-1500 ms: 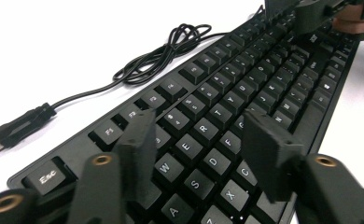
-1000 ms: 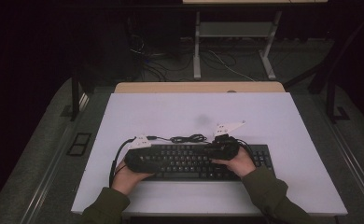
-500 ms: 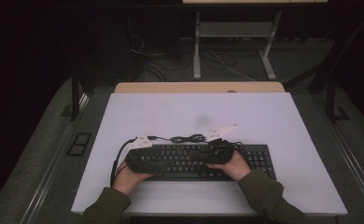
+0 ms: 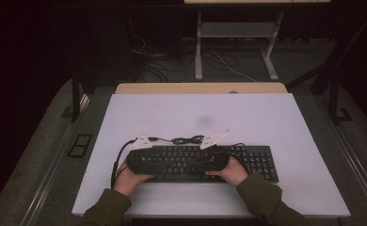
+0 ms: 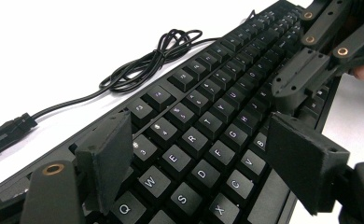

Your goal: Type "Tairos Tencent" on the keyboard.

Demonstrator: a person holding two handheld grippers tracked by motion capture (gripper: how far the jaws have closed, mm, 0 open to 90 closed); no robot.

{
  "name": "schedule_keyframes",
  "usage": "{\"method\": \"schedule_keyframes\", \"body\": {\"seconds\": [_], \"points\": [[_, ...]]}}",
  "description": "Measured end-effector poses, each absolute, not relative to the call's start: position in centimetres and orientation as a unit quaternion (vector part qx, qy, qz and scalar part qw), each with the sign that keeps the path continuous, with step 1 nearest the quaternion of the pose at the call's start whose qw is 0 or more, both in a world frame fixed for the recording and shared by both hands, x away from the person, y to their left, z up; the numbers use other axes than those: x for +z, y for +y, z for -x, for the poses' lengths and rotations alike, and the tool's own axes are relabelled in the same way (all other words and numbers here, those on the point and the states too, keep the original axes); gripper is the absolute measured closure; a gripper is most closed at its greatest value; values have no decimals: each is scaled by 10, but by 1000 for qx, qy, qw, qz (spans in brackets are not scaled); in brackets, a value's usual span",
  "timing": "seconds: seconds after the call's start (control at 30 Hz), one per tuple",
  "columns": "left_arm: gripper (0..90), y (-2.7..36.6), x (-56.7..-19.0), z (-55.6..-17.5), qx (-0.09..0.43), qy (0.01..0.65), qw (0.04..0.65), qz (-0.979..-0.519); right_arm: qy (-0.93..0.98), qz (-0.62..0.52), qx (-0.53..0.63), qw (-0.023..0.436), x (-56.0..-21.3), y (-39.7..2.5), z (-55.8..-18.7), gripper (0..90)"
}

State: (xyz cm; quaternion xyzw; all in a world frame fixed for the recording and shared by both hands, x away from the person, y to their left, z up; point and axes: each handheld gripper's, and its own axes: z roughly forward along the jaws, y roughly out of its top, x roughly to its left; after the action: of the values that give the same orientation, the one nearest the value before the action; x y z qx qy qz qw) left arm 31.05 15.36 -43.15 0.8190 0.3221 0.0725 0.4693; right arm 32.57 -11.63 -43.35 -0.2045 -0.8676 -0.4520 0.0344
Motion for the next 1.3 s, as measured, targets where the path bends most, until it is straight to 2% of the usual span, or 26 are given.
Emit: {"method": "schedule_keyframes", "body": {"seconds": [0.77, 1.3], "points": [[221, 154, -430, -310, 77, 320, 472, -818, -891, 192, -411, 19, -439, -107, -321, 894], [222, 154, -429, -310, 76, 315, 471, -821, -873, 197, -444, 38, -435, -116, -326, 893]]}}
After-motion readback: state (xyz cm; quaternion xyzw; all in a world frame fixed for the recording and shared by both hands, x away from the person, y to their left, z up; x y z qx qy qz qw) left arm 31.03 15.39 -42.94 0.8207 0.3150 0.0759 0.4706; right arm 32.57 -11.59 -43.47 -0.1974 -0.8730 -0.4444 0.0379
